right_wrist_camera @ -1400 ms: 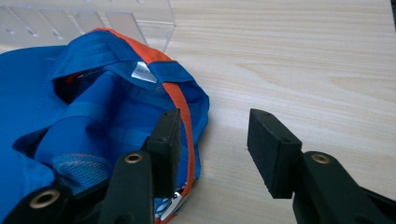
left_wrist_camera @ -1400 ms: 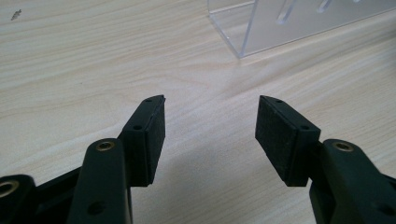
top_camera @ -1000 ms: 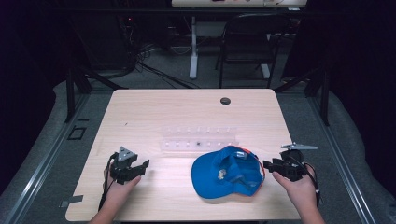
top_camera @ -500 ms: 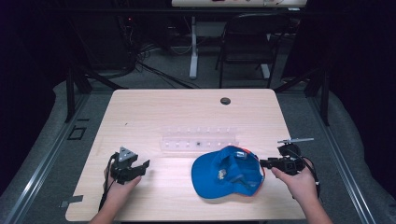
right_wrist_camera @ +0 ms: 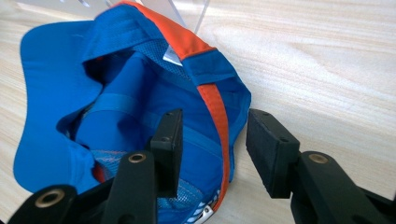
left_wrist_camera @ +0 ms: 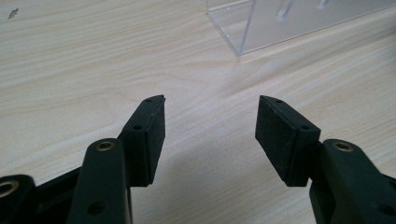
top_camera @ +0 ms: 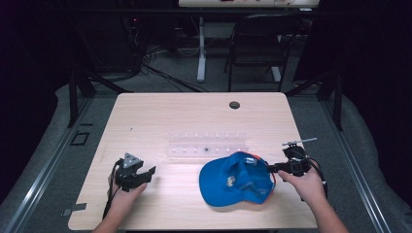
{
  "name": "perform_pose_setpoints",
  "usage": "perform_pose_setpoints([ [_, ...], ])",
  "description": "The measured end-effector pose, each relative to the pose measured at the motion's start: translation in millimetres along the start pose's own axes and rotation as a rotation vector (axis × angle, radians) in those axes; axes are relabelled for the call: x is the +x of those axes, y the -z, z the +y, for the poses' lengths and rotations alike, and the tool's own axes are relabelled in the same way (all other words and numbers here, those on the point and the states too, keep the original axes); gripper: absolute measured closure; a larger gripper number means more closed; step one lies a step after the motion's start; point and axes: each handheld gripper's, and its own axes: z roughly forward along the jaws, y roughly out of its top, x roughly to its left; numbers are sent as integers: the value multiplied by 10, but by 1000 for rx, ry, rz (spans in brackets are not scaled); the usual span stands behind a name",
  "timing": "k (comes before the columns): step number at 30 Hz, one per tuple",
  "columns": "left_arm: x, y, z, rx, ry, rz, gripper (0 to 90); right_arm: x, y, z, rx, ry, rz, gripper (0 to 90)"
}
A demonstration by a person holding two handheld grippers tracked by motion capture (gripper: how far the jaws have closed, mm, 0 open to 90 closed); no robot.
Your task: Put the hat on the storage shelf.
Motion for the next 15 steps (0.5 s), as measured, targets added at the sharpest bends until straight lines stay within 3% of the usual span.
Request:
perform_pose_setpoints([
  [3, 1, 0, 0, 1, -1, 0, 431, -22, -47, 16, 15, -4, -8, 564],
  [15, 3, -2, -1, 3, -3, 0, 431, -63, -208, 30, 81, -24, 48, 565],
])
